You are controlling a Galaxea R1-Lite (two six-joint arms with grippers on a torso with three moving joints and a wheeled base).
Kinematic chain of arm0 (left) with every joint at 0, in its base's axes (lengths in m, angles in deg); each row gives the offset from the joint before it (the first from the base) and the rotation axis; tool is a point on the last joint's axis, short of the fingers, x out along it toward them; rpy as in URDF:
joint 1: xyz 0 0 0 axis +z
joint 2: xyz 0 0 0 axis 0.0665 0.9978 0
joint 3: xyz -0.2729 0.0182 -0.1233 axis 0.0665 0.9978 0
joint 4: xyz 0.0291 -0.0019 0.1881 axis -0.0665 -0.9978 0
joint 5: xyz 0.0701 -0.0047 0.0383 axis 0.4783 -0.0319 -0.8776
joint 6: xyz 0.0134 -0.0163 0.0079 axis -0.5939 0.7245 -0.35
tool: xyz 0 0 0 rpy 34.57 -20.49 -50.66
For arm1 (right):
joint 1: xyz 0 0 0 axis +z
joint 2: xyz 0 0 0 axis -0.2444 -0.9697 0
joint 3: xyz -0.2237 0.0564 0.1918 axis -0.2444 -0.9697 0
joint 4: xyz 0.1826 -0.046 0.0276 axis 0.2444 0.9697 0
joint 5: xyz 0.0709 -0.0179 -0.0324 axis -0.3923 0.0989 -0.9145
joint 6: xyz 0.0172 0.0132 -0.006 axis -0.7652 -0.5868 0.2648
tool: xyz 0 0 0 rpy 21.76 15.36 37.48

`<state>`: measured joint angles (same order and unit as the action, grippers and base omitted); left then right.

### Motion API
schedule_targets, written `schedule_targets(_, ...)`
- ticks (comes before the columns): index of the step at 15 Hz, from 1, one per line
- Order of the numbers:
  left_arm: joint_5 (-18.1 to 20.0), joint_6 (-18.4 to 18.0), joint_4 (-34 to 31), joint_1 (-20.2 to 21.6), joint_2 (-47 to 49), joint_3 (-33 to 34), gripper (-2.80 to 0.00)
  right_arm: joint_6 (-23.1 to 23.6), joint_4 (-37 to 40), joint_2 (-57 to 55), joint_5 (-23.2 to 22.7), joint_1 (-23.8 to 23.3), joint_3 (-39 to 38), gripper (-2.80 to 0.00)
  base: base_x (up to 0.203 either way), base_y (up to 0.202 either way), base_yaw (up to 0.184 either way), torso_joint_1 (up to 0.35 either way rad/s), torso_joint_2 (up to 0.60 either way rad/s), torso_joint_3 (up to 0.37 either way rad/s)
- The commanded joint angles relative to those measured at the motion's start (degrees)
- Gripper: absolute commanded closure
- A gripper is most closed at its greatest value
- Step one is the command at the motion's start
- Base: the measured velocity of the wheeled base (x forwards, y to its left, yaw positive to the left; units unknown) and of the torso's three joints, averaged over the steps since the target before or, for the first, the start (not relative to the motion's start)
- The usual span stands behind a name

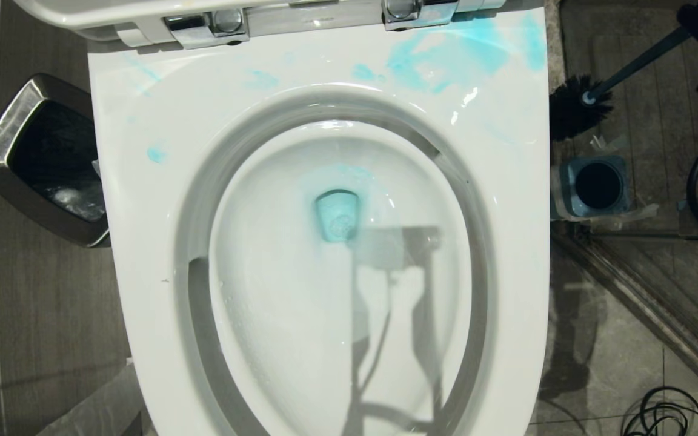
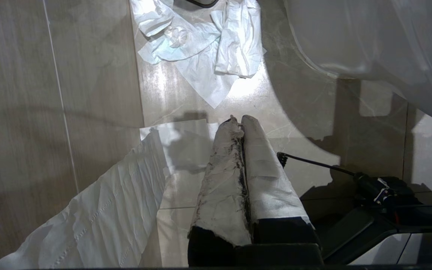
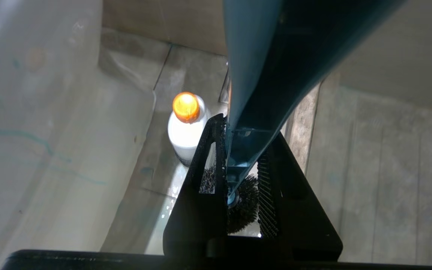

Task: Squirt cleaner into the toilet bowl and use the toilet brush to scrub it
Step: Scrub the toilet bowl

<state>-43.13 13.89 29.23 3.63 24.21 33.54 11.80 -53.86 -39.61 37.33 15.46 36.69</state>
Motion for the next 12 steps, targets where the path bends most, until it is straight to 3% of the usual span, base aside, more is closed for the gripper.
schedule_targets(1,0.0,0.0,0.0,0.0,0.0,0.0,0.0,0.1,0.5,0.6,-0.1,0.4,1.6,0.0,0.0,0.0,0.0,0.0,0.0,0.0)
schedule_targets(4,-0.1,0.0,0.0,0.0,0.0,0.0,0.0,0.1,6.5,2.5,-0.4,0.4,2.9,0.0,0.0,0.0,0.0,0.0,0.0,0.0)
schedule_targets(9,0.0,0.0,0.0,0.0,0.0,0.0,0.0,-0.2,9.0,3.3,-0.5,1.1,6.0,0.0,0.0,0.0,0.0,0.0,0.0,0.0)
schedule_targets(12,-0.1,0.0,0.0,0.0,0.0,0.0,0.0,-0.6,18.5,6.7,-0.5,3.5,8.7,0.0,0.0,0.0,0.0,0.0,0.0,0.0)
